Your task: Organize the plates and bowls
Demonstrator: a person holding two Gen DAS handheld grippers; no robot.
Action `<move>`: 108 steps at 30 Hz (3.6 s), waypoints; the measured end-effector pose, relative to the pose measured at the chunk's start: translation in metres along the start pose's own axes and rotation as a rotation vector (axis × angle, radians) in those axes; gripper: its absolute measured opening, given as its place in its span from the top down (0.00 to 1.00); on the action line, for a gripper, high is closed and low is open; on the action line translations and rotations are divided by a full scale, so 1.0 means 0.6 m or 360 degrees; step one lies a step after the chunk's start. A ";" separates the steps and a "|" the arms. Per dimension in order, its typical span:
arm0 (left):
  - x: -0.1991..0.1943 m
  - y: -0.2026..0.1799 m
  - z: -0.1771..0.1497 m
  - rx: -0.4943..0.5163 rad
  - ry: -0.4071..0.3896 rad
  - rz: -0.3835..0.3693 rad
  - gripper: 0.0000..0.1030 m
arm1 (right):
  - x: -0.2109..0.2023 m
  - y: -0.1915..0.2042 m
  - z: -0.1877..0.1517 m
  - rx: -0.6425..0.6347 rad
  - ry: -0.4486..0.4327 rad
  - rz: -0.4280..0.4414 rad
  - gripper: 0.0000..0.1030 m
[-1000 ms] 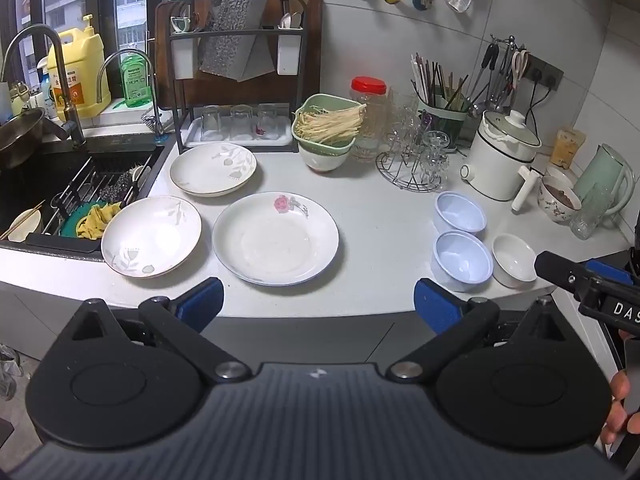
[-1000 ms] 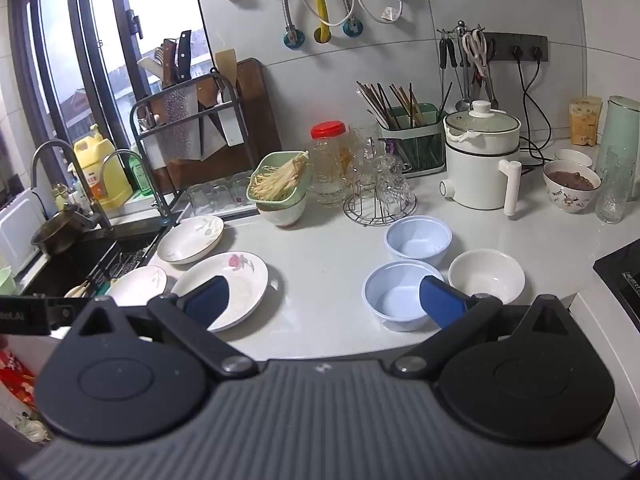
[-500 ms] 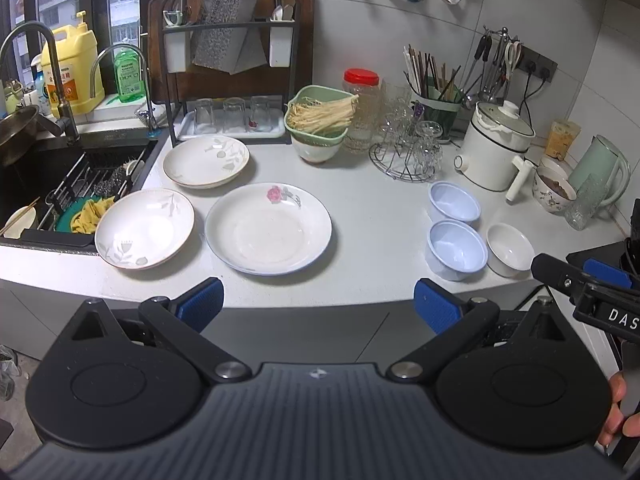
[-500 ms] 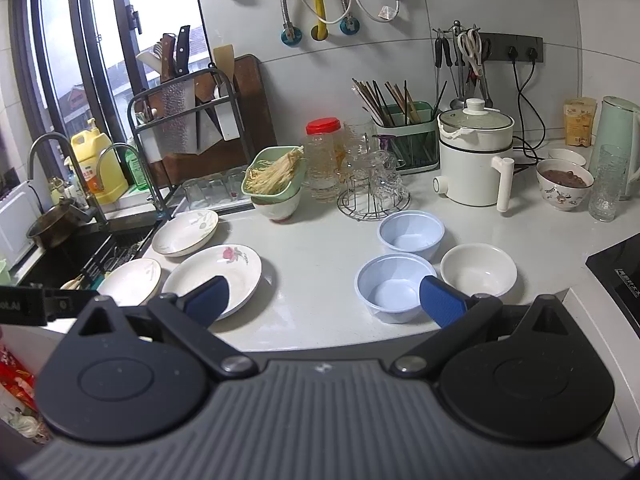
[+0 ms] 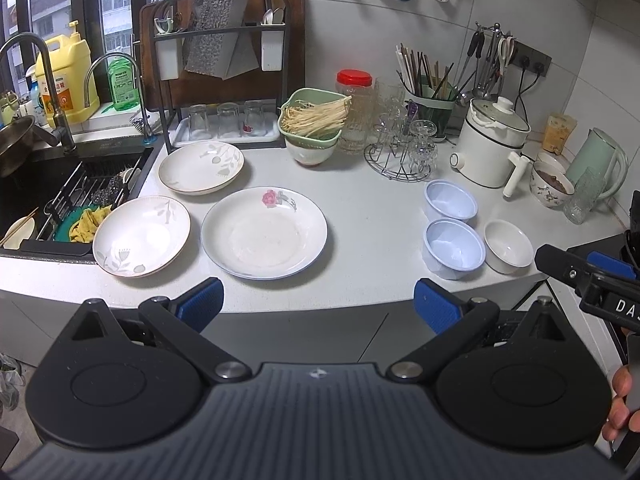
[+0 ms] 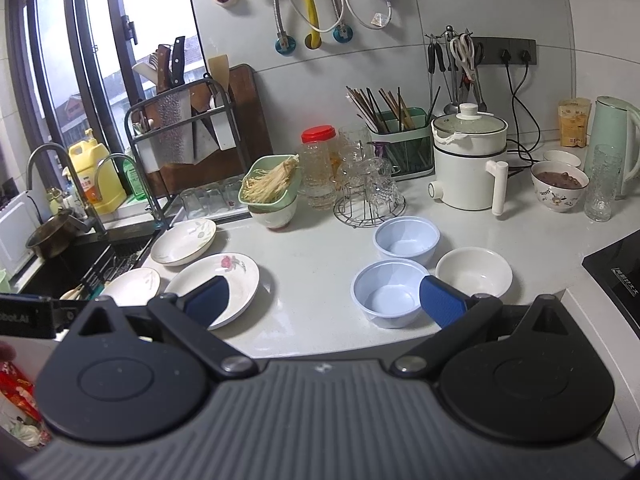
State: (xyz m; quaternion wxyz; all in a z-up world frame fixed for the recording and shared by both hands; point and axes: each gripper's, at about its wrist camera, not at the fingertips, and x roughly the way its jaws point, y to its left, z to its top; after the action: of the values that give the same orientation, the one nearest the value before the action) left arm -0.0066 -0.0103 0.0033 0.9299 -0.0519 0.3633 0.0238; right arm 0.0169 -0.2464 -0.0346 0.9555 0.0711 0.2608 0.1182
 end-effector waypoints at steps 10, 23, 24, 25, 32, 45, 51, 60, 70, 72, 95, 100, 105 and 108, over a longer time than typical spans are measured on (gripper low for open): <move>0.001 -0.002 -0.002 0.0000 0.0007 -0.0007 0.00 | -0.002 0.002 -0.001 0.0003 -0.0006 0.0000 0.00; 0.001 0.002 -0.004 -0.0014 0.0001 -0.0003 0.00 | 0.000 0.003 -0.003 0.0013 -0.0004 0.0005 0.00; 0.001 0.004 -0.004 -0.0021 0.0004 -0.0002 0.00 | 0.000 0.003 -0.004 0.0011 -0.0004 0.0008 0.00; 0.001 0.006 -0.004 -0.0025 0.0006 0.0000 0.00 | 0.001 0.003 -0.003 0.0008 -0.0003 0.0009 0.00; -0.001 0.010 -0.007 -0.0026 0.0004 0.0002 0.00 | 0.000 0.006 -0.006 -0.0005 0.0007 0.0007 0.00; 0.006 0.015 -0.017 -0.0041 0.0023 0.0009 0.00 | 0.002 0.010 -0.011 -0.0006 0.0024 0.0037 0.00; 0.015 0.023 -0.019 -0.0061 0.0044 0.0008 0.00 | 0.008 0.008 -0.015 -0.0003 0.0055 0.0040 0.00; 0.025 0.045 0.004 -0.0059 0.0032 -0.0005 0.00 | 0.024 0.021 -0.007 0.0021 0.0025 0.0046 0.00; 0.068 0.075 0.040 -0.0023 0.0023 -0.0045 0.00 | 0.050 0.043 0.002 0.0050 0.0021 0.0005 0.00; 0.076 0.085 0.054 0.0012 0.0005 -0.0045 0.00 | 0.064 0.051 0.008 0.0094 0.0042 0.0013 0.00; 0.199 0.252 0.155 0.0083 0.0055 -0.0088 0.00 | 0.195 0.216 0.032 0.0106 0.0160 0.0077 0.00; 0.231 0.306 0.172 0.0072 0.0058 -0.0109 0.00 | 0.226 0.264 0.032 0.0073 0.0148 0.0080 0.00; 0.272 0.363 0.182 0.0075 0.0103 -0.0114 0.00 | 0.262 0.302 0.026 0.0077 0.0196 0.0034 0.00; 0.293 0.401 0.181 0.0089 0.0109 -0.0105 0.00 | 0.286 0.328 0.018 0.0076 0.0228 -0.0015 0.00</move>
State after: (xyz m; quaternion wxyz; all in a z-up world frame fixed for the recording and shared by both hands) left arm 0.1761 0.2420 -0.0555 0.9183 -0.0387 0.3935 -0.0187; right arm 0.1289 -0.0128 -0.0691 0.9329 0.0839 0.3317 0.1123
